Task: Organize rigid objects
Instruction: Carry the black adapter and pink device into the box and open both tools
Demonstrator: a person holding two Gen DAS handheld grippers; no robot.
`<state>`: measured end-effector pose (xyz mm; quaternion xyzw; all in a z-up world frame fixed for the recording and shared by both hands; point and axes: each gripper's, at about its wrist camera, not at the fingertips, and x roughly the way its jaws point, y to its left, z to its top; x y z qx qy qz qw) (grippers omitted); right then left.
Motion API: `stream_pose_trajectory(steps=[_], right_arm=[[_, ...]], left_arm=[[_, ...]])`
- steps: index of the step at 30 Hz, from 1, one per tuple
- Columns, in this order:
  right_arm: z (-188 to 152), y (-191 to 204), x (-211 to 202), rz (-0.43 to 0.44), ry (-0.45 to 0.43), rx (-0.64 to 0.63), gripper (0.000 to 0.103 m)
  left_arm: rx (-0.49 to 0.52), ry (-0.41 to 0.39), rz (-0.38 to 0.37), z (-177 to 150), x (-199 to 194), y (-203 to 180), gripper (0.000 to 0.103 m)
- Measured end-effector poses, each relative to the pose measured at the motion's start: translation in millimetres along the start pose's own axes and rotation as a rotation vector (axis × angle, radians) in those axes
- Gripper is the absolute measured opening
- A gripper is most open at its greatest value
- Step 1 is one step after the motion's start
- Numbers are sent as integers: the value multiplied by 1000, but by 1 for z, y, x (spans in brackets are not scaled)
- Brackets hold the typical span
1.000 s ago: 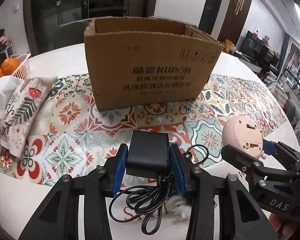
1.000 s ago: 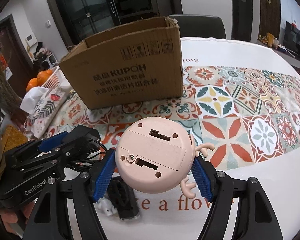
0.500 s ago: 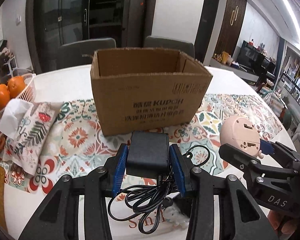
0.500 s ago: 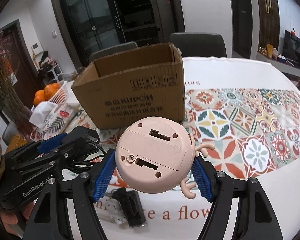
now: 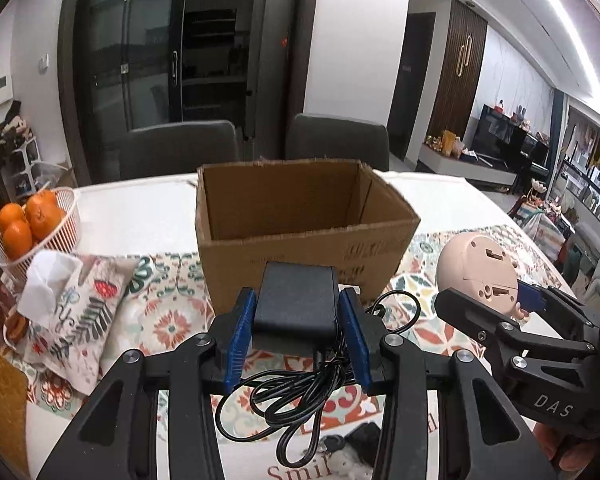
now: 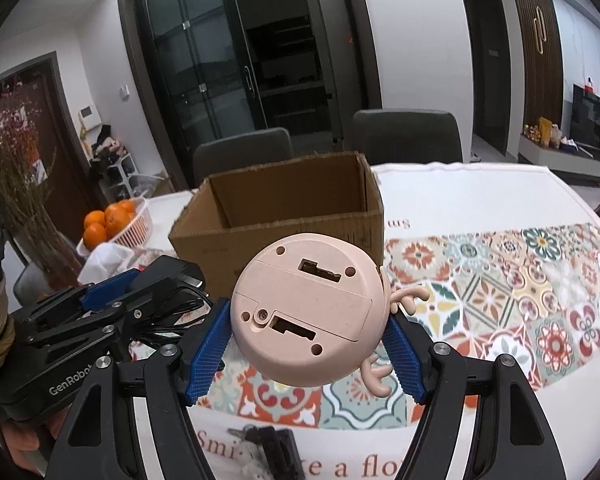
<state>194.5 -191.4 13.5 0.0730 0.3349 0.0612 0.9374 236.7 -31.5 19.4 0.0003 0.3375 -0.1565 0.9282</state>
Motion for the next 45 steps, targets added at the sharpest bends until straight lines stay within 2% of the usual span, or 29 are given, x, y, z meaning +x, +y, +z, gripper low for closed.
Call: stream_pose_trajectory(steps=[15, 26, 36, 45], right_arm=[[49, 3, 11, 11, -63, -18, 73], [73, 0, 34, 19, -52, -37, 73], [91, -5, 67, 3, -11, -60, 73], [105, -5, 101, -13, 32, -96, 73]], left_arm=[[16, -66, 17, 50, 3, 5, 42], [39, -67, 35, 79, 27, 6, 42], [37, -46, 46, 97, 61, 14, 42], [36, 18, 64, 102, 98, 23, 42]])
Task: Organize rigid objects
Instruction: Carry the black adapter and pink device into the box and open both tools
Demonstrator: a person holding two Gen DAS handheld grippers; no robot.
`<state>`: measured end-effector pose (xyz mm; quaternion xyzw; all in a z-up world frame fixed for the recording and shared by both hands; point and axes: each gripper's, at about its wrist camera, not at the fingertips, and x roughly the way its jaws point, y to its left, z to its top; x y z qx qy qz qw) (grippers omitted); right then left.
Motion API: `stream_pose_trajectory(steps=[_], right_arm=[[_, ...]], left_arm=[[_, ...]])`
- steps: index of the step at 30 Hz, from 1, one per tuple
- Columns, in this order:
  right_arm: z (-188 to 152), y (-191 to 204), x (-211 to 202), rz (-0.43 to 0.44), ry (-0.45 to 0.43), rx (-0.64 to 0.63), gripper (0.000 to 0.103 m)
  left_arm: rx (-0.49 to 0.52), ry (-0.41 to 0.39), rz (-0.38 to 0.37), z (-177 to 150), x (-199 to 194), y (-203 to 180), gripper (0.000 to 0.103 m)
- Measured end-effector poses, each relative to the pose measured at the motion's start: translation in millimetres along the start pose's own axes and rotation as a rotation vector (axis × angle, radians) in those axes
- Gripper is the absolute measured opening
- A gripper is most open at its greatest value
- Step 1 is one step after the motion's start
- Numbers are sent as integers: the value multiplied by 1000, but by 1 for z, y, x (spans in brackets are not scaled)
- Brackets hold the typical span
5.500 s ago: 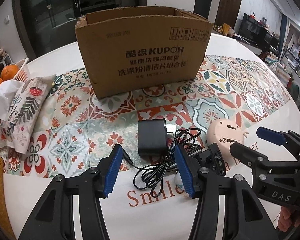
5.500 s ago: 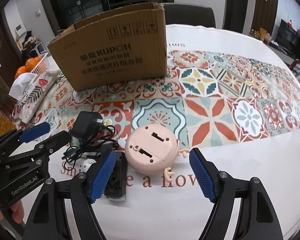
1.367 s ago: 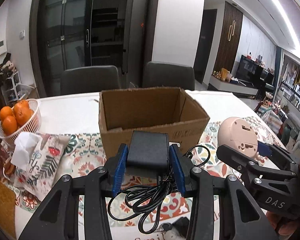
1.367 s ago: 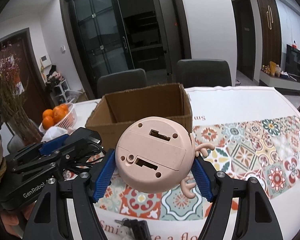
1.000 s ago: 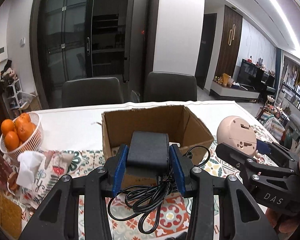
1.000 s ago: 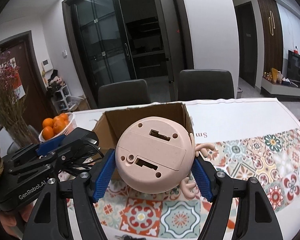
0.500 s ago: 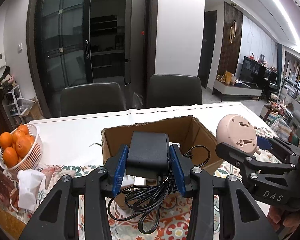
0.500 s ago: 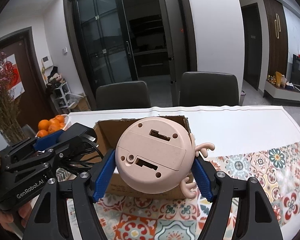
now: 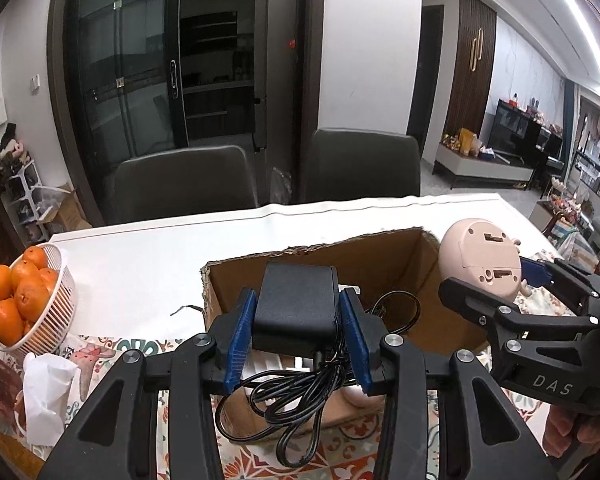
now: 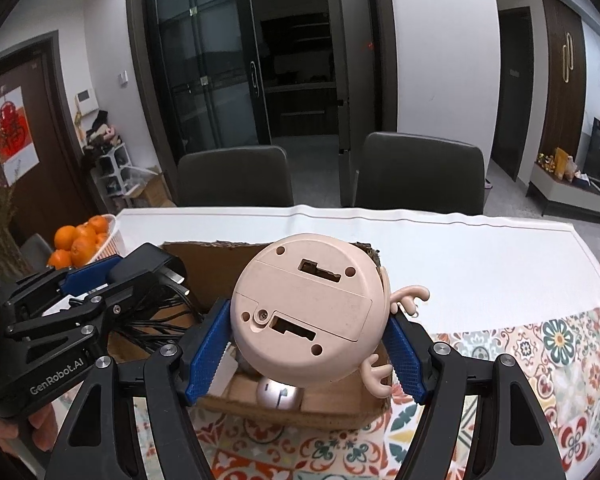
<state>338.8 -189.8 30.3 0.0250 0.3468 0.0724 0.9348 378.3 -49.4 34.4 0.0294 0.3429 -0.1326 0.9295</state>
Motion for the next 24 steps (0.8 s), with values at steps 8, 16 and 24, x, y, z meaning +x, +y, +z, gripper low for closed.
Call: stream_pose_trajectory(steps=[8, 16, 24], right_arm=[[-2, -8, 31, 28, 74, 6, 73], [-7, -12, 46, 42, 118, 11, 73], [-9, -11, 49, 55, 137, 5, 74]], left_arm=[[22, 46, 7, -1, 22, -2, 42], [21, 82, 6, -3, 39, -3, 37], [30, 67, 26, -2, 35, -2, 34]])
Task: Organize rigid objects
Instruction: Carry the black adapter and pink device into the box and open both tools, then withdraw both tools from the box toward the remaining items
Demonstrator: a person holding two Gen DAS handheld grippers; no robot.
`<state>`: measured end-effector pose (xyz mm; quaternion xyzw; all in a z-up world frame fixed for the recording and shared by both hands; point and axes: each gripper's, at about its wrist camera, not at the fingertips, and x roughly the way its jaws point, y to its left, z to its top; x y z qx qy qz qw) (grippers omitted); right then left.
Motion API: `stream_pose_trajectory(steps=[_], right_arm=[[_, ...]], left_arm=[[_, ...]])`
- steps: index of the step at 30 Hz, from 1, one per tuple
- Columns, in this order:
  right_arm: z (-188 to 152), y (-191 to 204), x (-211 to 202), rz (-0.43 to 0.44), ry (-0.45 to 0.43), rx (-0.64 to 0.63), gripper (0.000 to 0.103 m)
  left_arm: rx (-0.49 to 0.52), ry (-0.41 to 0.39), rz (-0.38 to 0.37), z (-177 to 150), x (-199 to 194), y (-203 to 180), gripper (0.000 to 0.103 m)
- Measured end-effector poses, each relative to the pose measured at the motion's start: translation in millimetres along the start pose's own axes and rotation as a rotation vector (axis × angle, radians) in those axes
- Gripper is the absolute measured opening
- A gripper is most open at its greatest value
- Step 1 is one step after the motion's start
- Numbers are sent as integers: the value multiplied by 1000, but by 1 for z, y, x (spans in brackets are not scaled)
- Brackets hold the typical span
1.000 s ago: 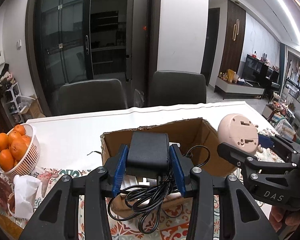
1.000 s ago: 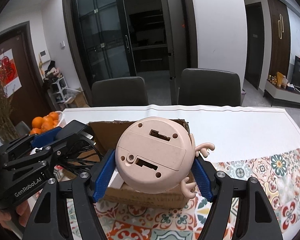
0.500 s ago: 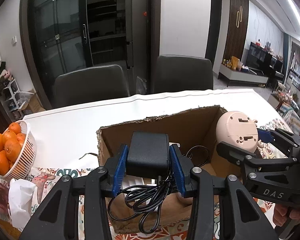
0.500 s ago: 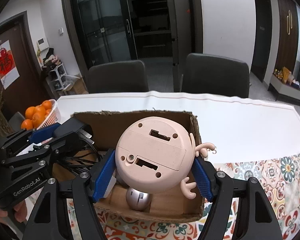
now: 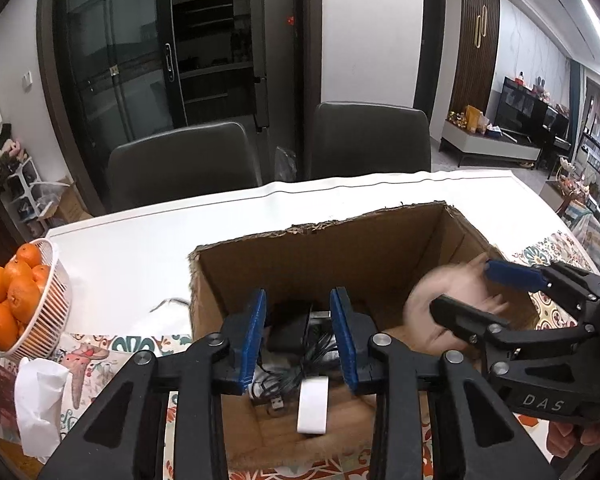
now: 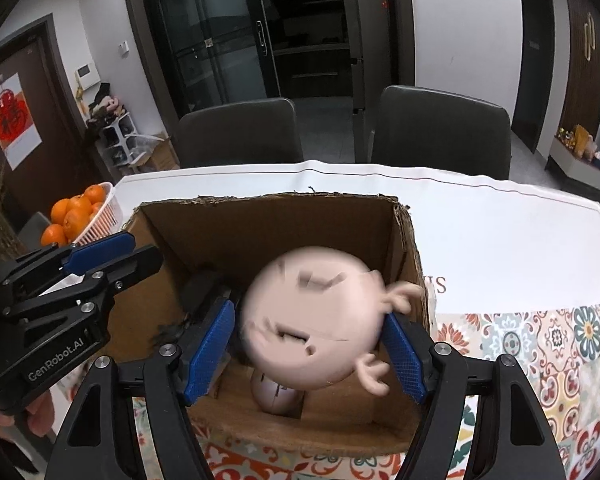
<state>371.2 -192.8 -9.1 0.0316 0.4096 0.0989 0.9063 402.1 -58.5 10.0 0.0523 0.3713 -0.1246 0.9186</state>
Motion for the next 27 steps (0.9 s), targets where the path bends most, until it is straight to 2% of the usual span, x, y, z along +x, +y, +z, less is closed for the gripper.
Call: stream_pose_trajectory(steps=[10, 27], right_arm=[[-9, 8, -36, -67, -87, -18, 74], [-47, 31, -97, -80, -181, -23, 74]], left_arm=[[-3, -31, 17, -17, -30, -1, 35], [-6, -106, 38, -60, -100, -5, 48]])
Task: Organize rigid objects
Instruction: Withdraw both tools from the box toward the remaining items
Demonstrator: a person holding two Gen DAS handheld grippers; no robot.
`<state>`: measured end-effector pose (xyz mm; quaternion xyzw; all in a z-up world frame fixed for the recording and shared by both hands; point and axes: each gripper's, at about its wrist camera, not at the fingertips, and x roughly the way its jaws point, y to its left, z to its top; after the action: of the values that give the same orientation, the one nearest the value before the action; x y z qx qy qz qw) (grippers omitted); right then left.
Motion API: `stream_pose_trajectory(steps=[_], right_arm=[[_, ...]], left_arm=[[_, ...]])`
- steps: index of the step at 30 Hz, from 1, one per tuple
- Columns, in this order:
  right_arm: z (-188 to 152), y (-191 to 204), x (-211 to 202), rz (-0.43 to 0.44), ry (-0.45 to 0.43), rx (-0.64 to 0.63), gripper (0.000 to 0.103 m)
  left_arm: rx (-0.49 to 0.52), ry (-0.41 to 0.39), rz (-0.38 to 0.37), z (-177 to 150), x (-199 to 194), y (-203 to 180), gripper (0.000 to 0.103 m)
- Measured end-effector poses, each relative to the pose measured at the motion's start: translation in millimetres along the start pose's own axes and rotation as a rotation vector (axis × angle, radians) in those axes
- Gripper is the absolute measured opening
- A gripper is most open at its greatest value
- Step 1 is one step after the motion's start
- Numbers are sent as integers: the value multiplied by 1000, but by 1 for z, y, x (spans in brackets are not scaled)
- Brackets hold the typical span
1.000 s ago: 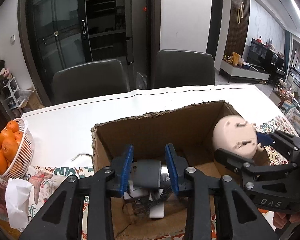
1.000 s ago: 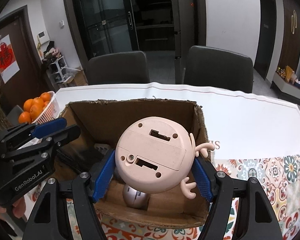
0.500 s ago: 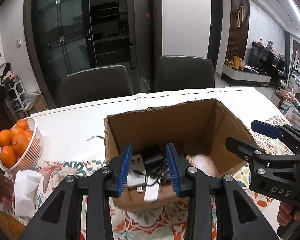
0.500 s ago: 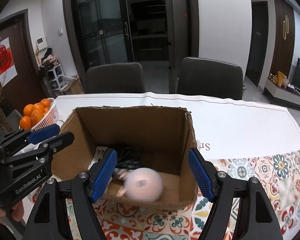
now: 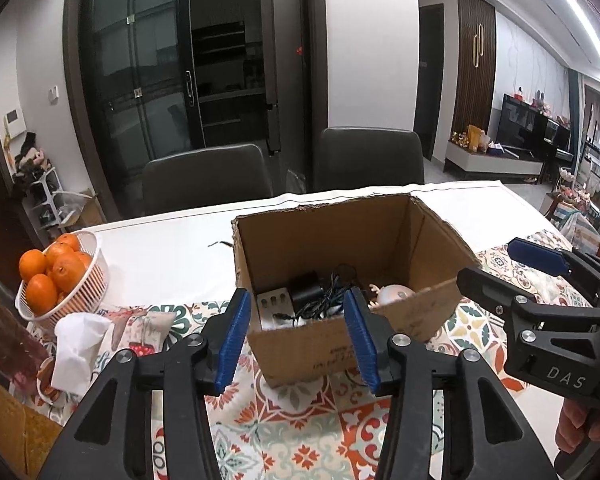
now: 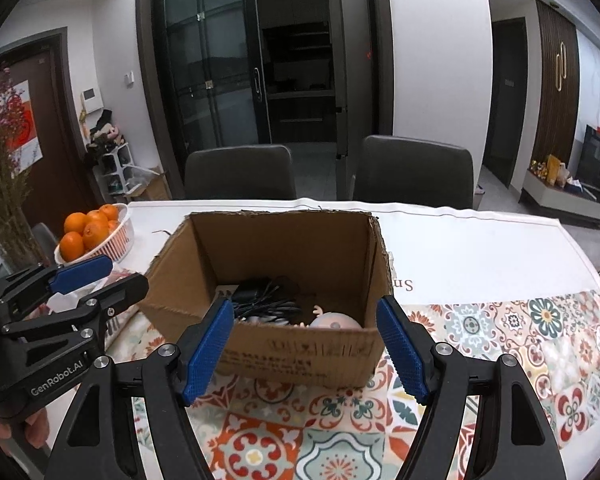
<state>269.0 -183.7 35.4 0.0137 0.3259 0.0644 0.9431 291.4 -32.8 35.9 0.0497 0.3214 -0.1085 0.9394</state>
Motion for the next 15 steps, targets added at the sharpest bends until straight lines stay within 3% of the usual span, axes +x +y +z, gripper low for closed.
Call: stream_pose_trajectory(steps=[15], right_arm=[[-34, 9, -44, -14, -52, -3, 74]], left_arm=[[39, -49, 20, -47, -50, -11, 61]])
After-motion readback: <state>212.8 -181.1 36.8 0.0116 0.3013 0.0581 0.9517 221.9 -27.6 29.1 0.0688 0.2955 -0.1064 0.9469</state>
